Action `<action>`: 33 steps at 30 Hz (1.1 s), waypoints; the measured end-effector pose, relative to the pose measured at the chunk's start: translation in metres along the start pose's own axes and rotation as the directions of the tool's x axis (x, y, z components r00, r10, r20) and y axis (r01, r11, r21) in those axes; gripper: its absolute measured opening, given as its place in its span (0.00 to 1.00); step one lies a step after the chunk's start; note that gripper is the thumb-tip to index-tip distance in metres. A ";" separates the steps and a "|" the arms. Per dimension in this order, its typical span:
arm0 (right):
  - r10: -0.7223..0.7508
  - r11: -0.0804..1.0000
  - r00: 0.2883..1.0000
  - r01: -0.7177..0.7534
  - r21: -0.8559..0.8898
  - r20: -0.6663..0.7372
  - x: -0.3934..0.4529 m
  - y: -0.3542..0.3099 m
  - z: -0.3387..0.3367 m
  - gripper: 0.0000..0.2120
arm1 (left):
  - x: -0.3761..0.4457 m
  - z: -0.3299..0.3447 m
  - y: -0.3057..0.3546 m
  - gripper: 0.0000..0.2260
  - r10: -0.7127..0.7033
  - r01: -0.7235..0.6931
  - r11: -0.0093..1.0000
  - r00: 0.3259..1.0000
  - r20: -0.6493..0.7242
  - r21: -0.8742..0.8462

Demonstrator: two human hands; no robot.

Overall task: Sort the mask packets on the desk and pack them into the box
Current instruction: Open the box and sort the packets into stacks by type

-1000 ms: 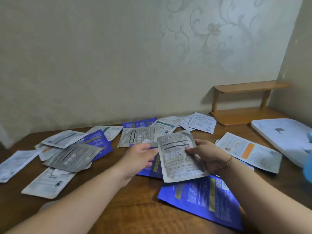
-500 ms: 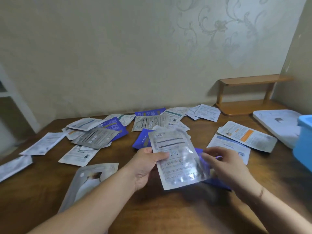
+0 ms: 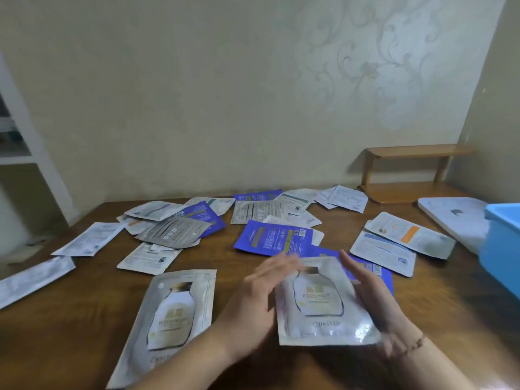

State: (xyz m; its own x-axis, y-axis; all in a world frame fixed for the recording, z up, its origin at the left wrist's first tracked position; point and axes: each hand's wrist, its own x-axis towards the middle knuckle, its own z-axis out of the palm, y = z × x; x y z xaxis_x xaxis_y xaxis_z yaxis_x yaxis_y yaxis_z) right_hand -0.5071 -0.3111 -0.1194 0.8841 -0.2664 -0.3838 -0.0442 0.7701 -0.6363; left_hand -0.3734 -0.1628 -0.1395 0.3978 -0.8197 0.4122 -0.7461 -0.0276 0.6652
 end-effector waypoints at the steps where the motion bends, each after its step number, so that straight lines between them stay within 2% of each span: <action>1: -0.057 0.997 0.998 0.057 -0.048 0.014 -0.005 -0.002 0.007 0.27 | -0.007 0.000 0.003 0.35 -0.118 0.116 0.992 0.993 -0.022 -0.053; 2: -0.120 0.992 0.993 0.121 -0.049 0.021 -0.006 -0.006 0.011 0.23 | -0.015 -0.001 0.010 0.37 -0.264 0.249 0.941 0.964 -0.034 -0.228; 3: -0.172 0.983 0.985 0.174 -0.066 0.033 -0.009 -0.010 0.016 0.21 | -0.023 -0.001 0.016 0.36 -0.410 0.356 0.801 0.912 -0.009 -0.481; 4: -0.195 0.976 0.980 0.199 -0.088 0.050 -0.007 -0.010 0.020 0.19 | -0.030 -0.002 0.020 0.32 -0.487 0.422 0.597 0.867 0.111 -0.682; 6: -0.176 0.971 0.984 0.176 -0.160 0.017 0.000 -0.008 0.030 0.18 | -0.044 -0.008 0.032 0.21 -0.500 0.442 0.229 0.818 0.285 -0.867; 7: -0.143 0.972 0.989 0.145 -0.184 0.024 0.003 -0.005 0.037 0.18 | -0.050 -0.014 0.036 0.17 -0.496 0.434 0.155 0.811 0.310 -0.887; 8: -0.100 0.975 0.993 0.109 -0.194 0.055 0.008 0.000 0.043 0.17 | -0.055 -0.019 0.036 0.19 -0.527 0.423 0.141 0.798 0.294 -0.895; 9: -0.061 0.974 0.995 0.076 -0.215 0.077 0.014 0.004 0.050 0.17 | -0.060 -0.025 0.031 0.25 -0.593 0.410 0.212 0.776 0.216 -0.887; 11: -0.030 0.953 0.992 0.066 -0.297 0.126 0.030 0.013 0.066 0.15 | -0.075 -0.048 0.022 0.35 -0.666 0.419 0.475 0.746 -0.005 -0.774; 12: -0.049 0.921 0.988 0.102 -0.377 0.147 0.041 0.016 0.074 0.13 | -0.084 -0.062 0.016 0.38 -0.660 0.432 0.582 0.745 -0.090 -0.689; 14: -0.111 0.831 0.979 0.186 -0.525 0.172 0.060 0.024 0.096 0.13 | -0.102 -0.086 0.004 0.35 -0.605 0.441 0.754 0.754 -0.255 -0.486; 15: -0.127 0.793 0.976 0.208 -0.573 0.178 0.070 0.029 0.105 0.14 | -0.110 -0.096 -0.001 0.32 -0.569 0.448 0.810 0.755 -0.325 -0.378; 17: -0.180 0.709 0.970 0.244 -0.661 0.164 0.089 0.043 0.124 0.20 | -0.126 -0.108 -0.017 0.23 -0.547 0.495 0.836 0.736 -0.399 -0.235; 19: -0.263 0.551 0.951 0.285 -0.785 0.161 0.105 0.059 0.137 0.27 | -0.139 -0.110 -0.028 0.14 -0.535 0.527 0.835 0.707 -0.462 -0.160; 21: -0.317 0.361 0.926 0.317 -0.877 0.204 0.121 0.073 0.142 0.30 | -0.151 -0.108 -0.042 0.13 -0.500 0.554 0.830 0.695 -0.517 -0.060; 24: -0.337 0.147 0.907 0.314 -0.938 0.251 0.135 0.084 0.138 0.27 | -0.164 -0.103 -0.058 0.13 -0.440 0.555 0.828 0.730 -0.523 0.078; 28: -0.341 -0.122 0.881 0.303 -0.945 0.327 0.134 0.081 0.135 0.26 | -0.167 -0.098 -0.072 0.20 -0.255 0.493 0.786 0.809 -0.530 0.374; 30: -0.394 -0.279 0.824 0.314 -0.907 0.407 0.132 0.082 0.136 0.26 | -0.163 -0.099 -0.070 0.27 -0.149 0.405 0.774 0.864 -0.481 0.486; 32: -0.395 -0.348 0.777 0.366 -0.863 0.489 0.130 0.086 0.138 0.29 | -0.158 -0.099 -0.068 0.35 -0.135 0.329 0.766 0.922 -0.363 0.552; 33: -0.363 -0.335 0.789 0.386 -0.859 0.496 0.130 0.090 0.139 0.31 | -0.156 -0.098 -0.071 0.39 -0.140 0.304 0.751 0.941 -0.309 0.586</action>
State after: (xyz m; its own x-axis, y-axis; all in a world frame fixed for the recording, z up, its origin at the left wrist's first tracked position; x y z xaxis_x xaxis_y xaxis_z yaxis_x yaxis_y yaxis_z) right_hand -0.3311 -0.1957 -0.1333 0.9441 -0.2024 0.2603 -0.0433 -0.8588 -0.5106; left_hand -0.3297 0.0233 -0.1901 0.6432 -0.5908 0.4871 -0.7525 -0.6052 0.2596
